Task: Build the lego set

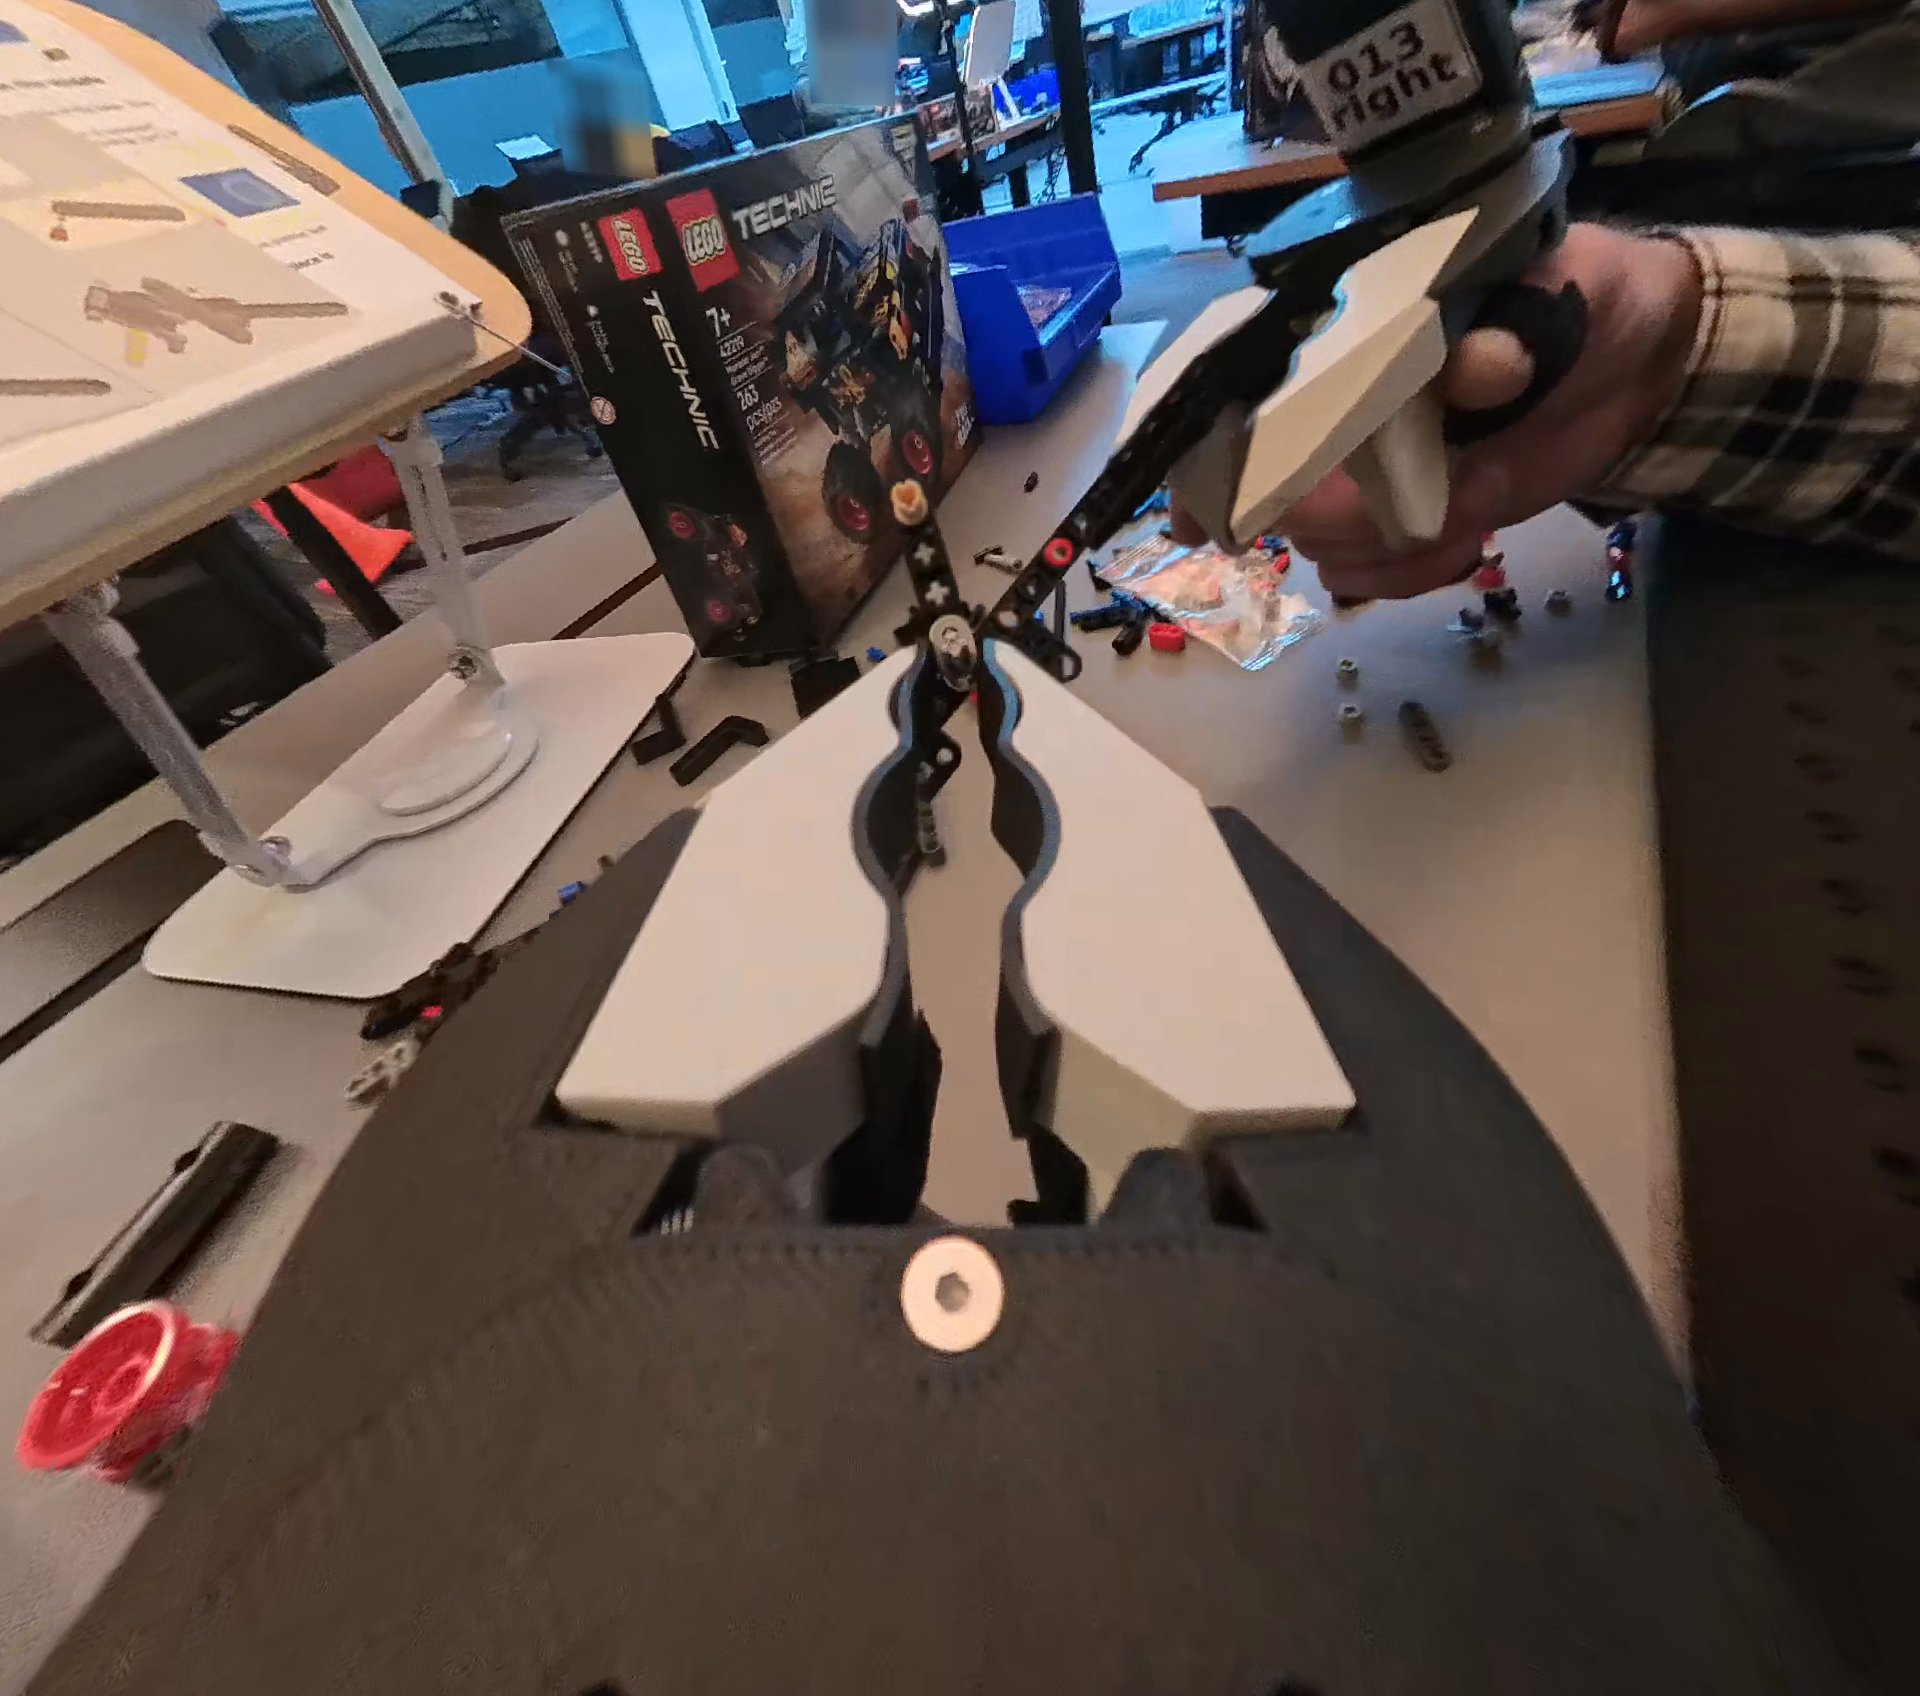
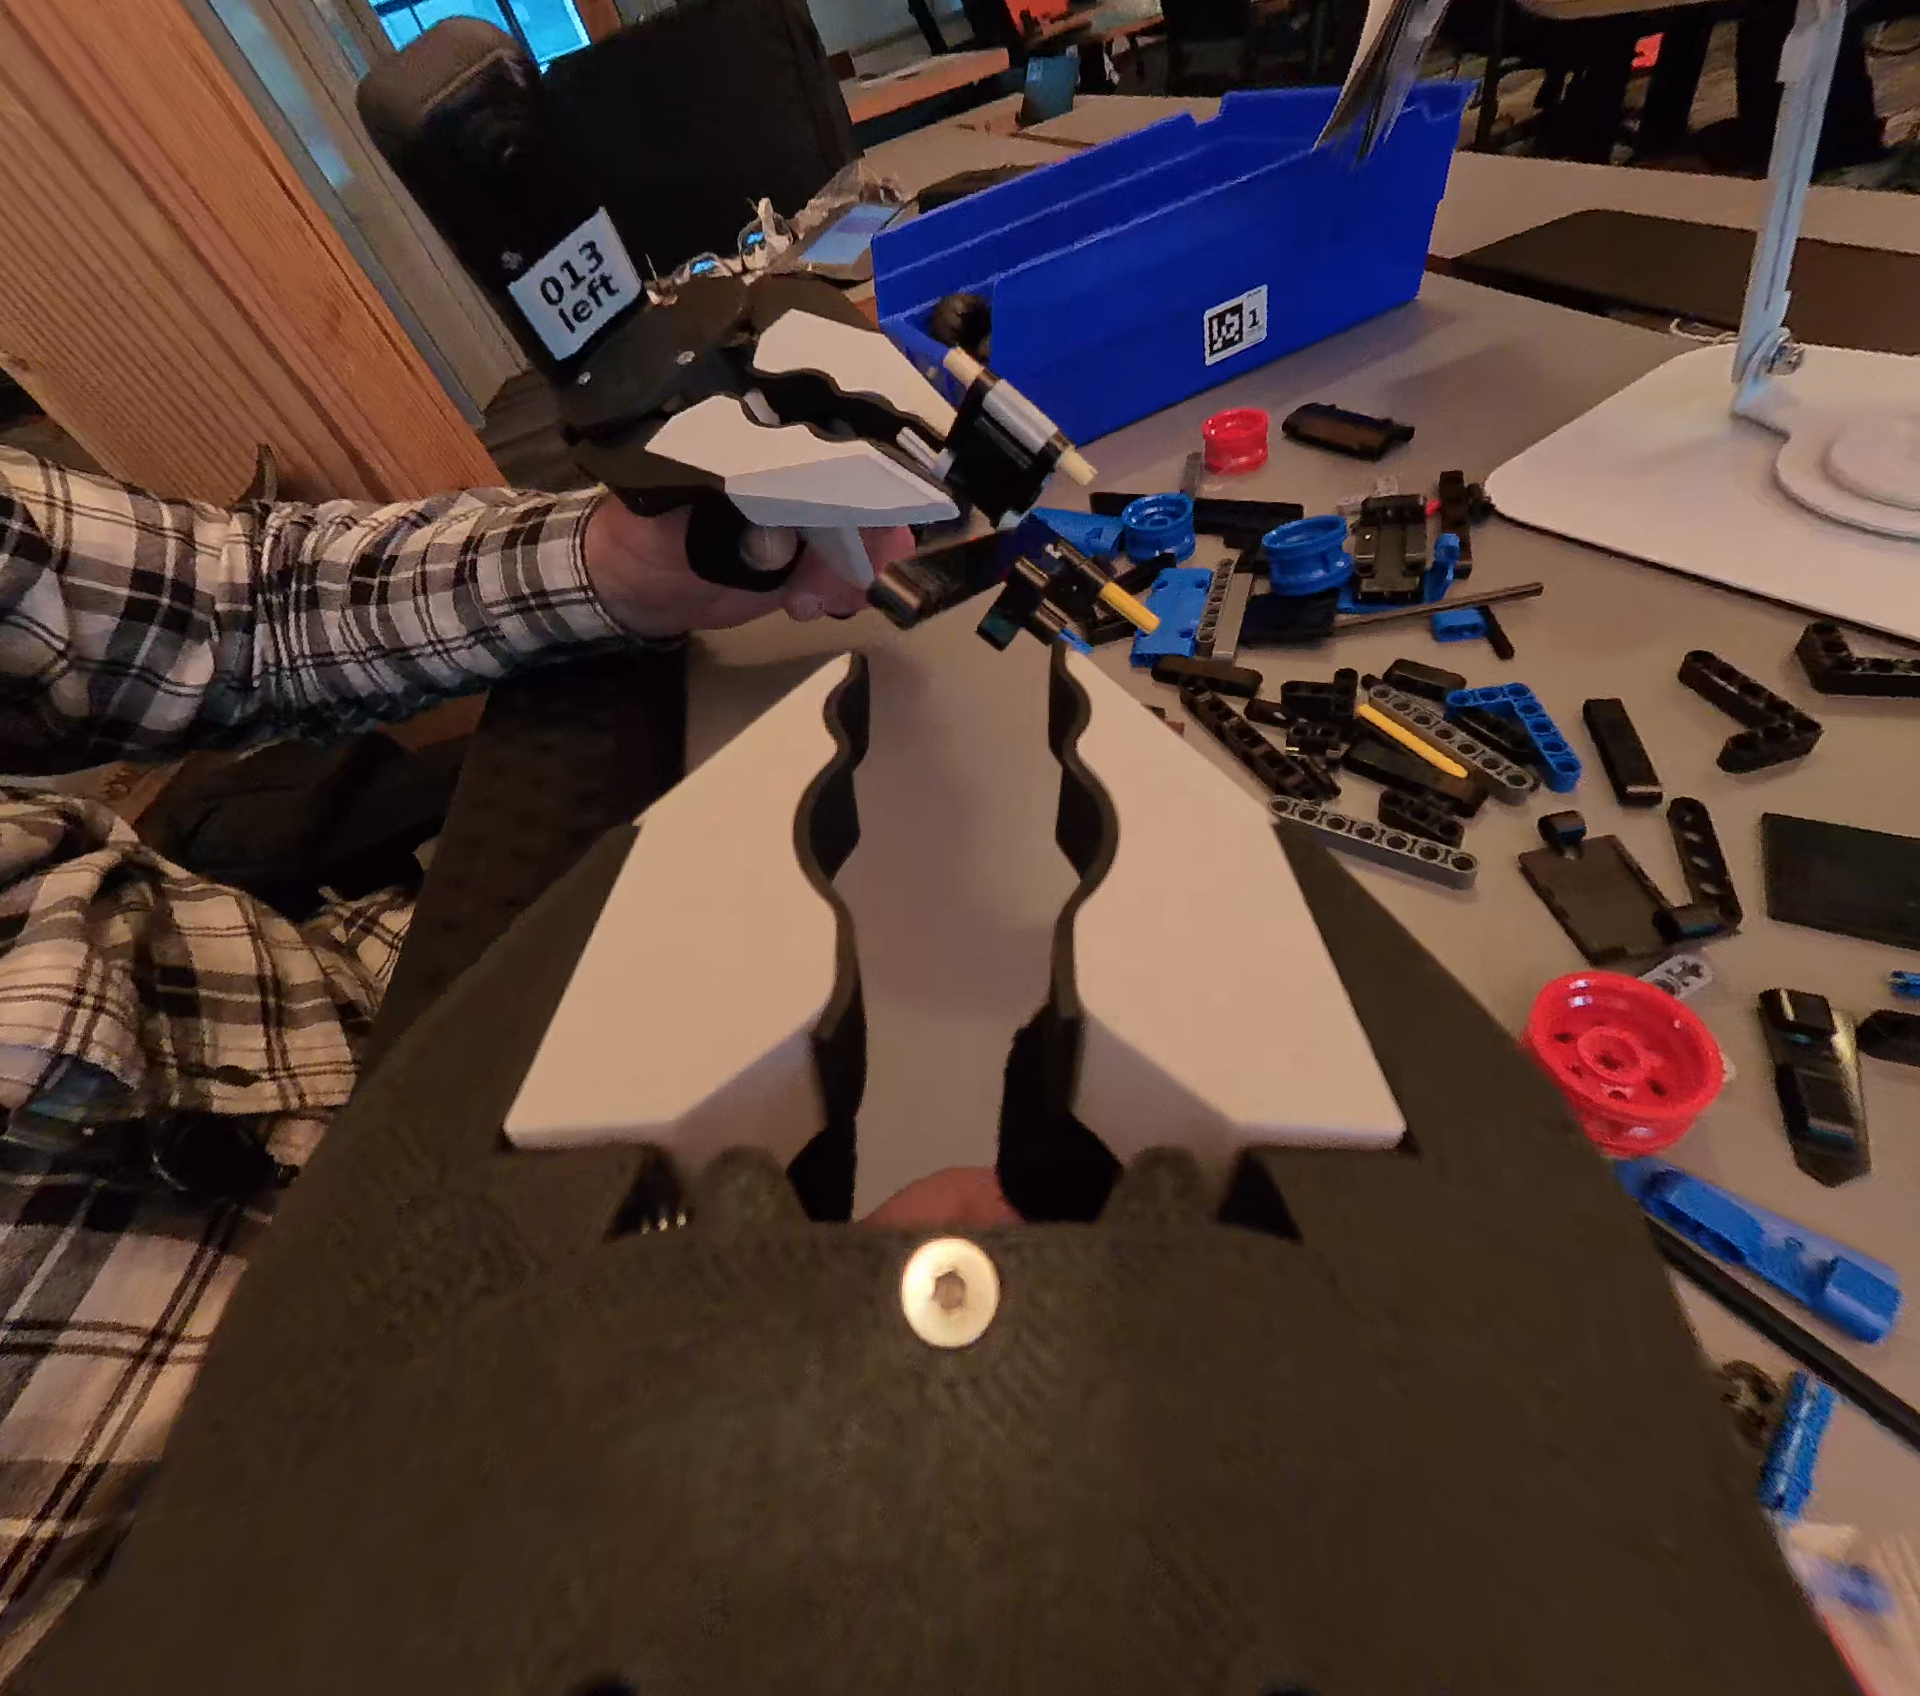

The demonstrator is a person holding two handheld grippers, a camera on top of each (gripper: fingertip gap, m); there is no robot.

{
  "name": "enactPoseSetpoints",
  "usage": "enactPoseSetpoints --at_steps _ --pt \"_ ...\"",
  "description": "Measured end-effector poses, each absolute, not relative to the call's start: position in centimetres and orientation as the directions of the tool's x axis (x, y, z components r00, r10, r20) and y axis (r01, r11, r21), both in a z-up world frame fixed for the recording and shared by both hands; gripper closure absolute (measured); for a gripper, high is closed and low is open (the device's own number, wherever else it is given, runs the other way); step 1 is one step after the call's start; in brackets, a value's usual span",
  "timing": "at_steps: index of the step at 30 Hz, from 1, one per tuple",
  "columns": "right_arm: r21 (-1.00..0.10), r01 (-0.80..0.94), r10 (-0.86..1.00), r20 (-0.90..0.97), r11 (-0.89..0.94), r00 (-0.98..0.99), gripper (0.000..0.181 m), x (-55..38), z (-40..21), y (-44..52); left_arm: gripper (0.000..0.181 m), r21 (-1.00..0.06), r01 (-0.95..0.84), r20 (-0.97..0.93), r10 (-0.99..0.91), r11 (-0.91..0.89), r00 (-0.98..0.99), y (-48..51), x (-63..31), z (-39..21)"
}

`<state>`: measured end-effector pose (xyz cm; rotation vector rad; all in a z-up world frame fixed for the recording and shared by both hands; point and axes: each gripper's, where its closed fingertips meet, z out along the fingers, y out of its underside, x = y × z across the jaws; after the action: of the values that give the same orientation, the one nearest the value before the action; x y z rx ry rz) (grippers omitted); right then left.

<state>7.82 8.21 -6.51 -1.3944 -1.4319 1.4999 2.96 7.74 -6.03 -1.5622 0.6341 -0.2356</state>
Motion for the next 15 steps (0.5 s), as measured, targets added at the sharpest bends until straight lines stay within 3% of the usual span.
enactPoseSetpoints --at_steps 15 --pt "-0.968 0.221 0.969 -0.165 -0.123 -0.183 0.141 7.8 -6.8 8.7 0.176 -0.997 -0.081 -0.074 -0.576 0.014 0.814 7.6 3.3 -4.8"
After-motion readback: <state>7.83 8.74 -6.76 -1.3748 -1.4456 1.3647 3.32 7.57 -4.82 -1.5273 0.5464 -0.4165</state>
